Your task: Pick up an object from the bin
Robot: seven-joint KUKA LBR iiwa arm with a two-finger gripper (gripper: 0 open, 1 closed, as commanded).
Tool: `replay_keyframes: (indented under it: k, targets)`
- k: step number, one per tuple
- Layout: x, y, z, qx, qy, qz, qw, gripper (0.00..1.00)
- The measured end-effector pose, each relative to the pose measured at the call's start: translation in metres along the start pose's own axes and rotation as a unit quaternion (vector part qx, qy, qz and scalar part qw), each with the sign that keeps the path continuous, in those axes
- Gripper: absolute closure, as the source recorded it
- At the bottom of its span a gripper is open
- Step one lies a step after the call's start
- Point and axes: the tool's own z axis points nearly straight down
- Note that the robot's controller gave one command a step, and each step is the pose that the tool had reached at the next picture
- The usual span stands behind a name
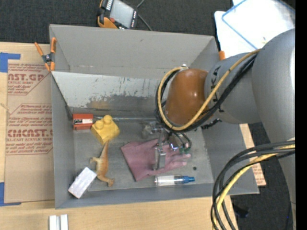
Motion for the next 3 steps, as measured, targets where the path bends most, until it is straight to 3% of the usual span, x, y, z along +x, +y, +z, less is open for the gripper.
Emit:
replay_keyframes:
  k: [1,2,3]
  targets:
    - [-0.011,-0.021,-0.002,0.002,-0.0075,-0.003,1.0000,0.00]
    - [-0.005,-0.005,-0.002,-0.001,-0.0045,-0.002,1.0000,1.00]
    - [-0.005,-0.005,-0.002,-0.001,-0.0045,-0.002,1.0000,1.00]
